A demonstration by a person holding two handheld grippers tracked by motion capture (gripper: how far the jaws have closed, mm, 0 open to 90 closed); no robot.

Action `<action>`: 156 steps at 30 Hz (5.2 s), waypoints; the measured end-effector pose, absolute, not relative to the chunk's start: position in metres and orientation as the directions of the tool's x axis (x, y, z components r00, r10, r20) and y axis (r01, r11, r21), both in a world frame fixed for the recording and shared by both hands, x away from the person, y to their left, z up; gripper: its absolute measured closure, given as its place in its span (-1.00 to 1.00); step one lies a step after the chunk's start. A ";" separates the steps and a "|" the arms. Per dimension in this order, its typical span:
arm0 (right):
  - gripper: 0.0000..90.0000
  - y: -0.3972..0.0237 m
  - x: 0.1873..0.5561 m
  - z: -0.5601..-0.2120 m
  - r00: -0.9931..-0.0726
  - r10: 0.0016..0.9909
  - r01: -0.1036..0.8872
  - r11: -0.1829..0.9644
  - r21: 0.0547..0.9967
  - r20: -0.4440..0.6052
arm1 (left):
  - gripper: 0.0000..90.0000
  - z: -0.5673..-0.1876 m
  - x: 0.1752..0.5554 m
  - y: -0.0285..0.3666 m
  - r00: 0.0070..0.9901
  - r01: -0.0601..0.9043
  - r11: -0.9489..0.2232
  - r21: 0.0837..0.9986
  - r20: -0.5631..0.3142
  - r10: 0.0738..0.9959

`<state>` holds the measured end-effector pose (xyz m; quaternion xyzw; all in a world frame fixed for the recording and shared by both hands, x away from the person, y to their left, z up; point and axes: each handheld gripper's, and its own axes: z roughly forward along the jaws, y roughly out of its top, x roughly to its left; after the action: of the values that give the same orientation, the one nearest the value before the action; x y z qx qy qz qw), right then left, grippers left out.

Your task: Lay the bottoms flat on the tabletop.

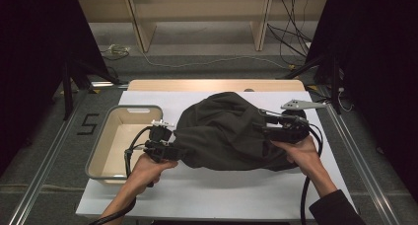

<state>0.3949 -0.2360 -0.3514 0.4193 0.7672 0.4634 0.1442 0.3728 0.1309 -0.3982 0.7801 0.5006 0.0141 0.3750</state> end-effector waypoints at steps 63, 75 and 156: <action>0.97 -0.307 0.381 -0.386 -0.440 0.890 0.617 0.200 0.762 0.123 | 0.91 -0.352 0.438 0.161 0.507 0.715 -0.124 0.688 -0.388 0.770; 0.95 -0.294 0.379 -0.394 -0.473 0.879 0.622 0.284 0.730 0.061 | -0.04 -0.368 0.409 0.147 0.496 0.720 -0.240 0.651 -0.240 0.835; 0.80 -0.239 0.406 -0.419 -0.600 0.800 0.568 0.447 0.691 -0.024 | 0.88 -0.425 0.381 0.096 0.464 0.750 -0.136 0.648 -0.369 0.805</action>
<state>0.4061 -0.2391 -0.4193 0.4109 0.8320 0.3283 0.1767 0.3813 0.0962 -0.4247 0.7528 0.5165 0.0341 0.4067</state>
